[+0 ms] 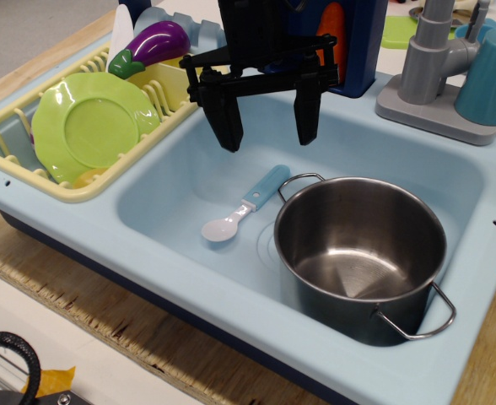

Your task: Put spoon in pot

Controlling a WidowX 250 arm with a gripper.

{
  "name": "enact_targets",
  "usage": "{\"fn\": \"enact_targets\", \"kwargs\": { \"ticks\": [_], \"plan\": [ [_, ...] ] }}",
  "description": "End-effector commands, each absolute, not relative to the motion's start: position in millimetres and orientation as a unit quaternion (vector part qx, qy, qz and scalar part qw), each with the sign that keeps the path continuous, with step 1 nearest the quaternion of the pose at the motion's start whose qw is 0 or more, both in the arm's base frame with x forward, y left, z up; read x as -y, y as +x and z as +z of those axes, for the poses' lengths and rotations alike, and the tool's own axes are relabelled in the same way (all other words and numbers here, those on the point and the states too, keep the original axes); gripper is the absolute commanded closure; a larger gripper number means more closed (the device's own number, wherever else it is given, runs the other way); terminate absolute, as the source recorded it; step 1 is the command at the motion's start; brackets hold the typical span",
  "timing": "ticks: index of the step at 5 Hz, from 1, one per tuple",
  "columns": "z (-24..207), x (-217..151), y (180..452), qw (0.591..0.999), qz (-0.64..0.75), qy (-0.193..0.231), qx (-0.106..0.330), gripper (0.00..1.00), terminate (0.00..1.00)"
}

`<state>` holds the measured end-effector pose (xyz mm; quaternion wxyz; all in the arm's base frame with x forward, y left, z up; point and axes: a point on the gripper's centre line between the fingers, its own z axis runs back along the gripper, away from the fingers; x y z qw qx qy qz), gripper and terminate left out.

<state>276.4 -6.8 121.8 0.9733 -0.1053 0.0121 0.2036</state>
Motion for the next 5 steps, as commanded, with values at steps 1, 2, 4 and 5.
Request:
{"fn": "enact_targets", "kwargs": {
  "ticks": [1, 2, 4, 5],
  "plan": [
    [121.8, 6.8, 276.4, 0.973, 0.204, -0.105, -0.012, 0.0, 0.0],
    [112.4, 8.9, 278.4, 0.983, 0.174, -0.053, 0.016, 0.0, 0.0],
    [88.8, 4.2, 281.6, 0.988, 0.137, -0.049, 0.048, 0.0, 0.0],
    [85.4, -1.0, 285.2, 0.989, 0.132, -0.047, 0.051, 0.0, 0.0]
  ]
}}
